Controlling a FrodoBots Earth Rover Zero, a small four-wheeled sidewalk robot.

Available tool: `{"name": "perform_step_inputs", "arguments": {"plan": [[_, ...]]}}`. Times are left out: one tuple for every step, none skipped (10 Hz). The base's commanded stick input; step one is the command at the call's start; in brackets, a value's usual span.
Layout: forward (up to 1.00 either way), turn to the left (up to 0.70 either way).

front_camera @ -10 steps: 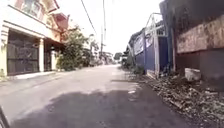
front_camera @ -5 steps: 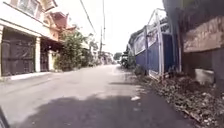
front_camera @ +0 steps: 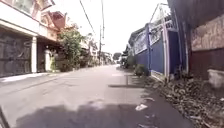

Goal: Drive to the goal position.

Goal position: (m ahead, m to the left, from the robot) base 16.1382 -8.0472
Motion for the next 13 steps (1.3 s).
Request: {"name": "perform_step_inputs", "arguments": {"plan": [[0.70, 0.00], [0.70, 0.00], [0.70, 0.00], [0.70, 0.00], [0.70, 0.00], [0.70, 0.00], [0.70, 0.00], [0.70, 0.00], [0.70, 0.00], [0.70, 0.00], [0.70, 0.00], [0.70, 0.00], [0.70, 0.00]]}}
